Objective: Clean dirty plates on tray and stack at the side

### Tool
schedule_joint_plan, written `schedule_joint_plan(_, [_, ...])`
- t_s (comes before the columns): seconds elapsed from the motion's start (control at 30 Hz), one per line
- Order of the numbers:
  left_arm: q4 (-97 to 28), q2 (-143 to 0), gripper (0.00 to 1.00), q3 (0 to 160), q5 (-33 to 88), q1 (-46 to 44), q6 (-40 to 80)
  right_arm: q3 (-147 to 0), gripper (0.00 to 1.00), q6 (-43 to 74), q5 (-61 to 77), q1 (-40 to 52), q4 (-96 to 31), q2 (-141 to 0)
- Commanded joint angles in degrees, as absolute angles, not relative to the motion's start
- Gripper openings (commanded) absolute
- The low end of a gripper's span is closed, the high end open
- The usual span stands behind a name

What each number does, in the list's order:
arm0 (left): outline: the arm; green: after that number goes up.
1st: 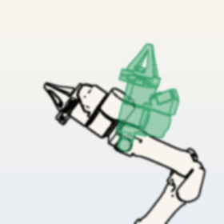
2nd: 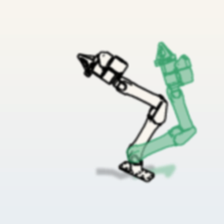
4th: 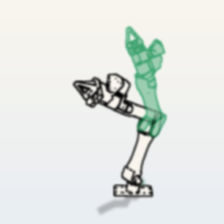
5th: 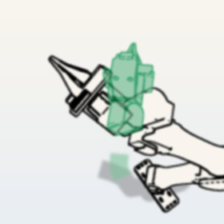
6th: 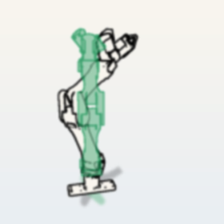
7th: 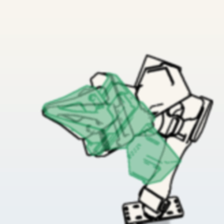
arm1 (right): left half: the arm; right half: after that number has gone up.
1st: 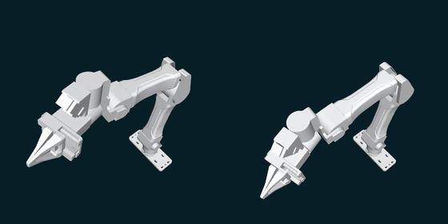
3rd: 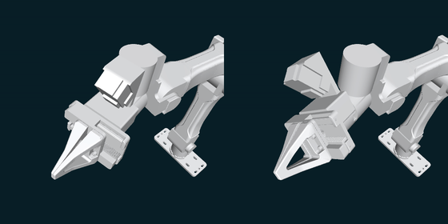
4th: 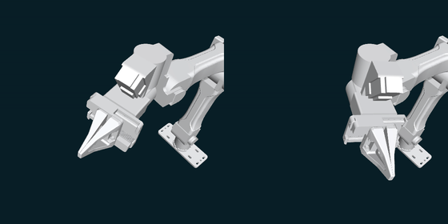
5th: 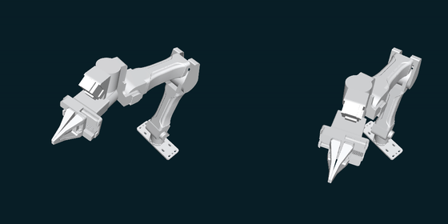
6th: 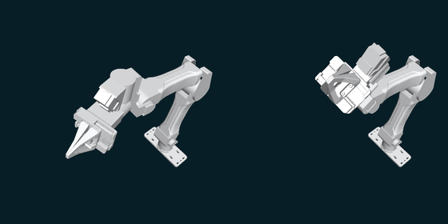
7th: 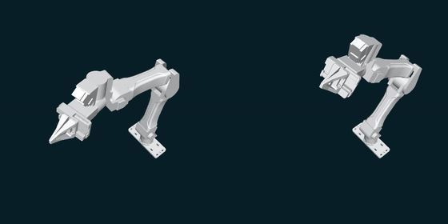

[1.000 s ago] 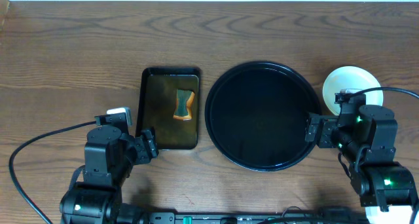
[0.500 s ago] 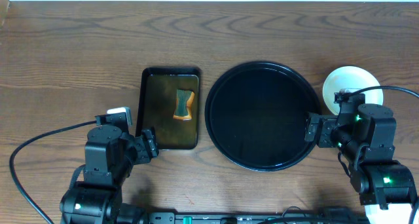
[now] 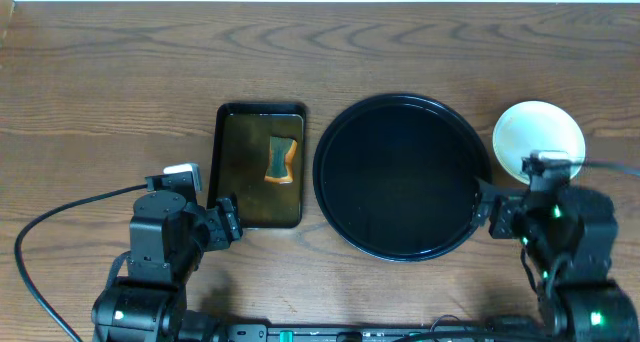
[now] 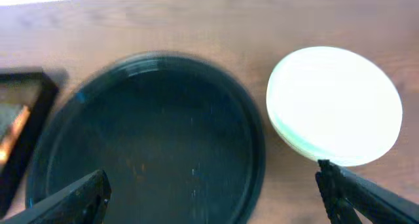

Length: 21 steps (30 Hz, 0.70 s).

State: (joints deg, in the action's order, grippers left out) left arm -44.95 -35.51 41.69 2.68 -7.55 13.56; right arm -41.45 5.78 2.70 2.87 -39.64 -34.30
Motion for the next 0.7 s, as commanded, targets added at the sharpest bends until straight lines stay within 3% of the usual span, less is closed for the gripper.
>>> schedule_joint_plan(0.0, [-44.91,-35.53,0.82,41.3,2.96,-7.46,14.04,-36.86,0.99,5.28,1.74,3.2,-34.92,-29.04])
schedule_joint_plan(0.67, [-44.91,-35.53,0.82,41.3,2.96,-7.46,14.04,-2.7,0.99,8.32,1.96,3.42,6.11,-0.27])
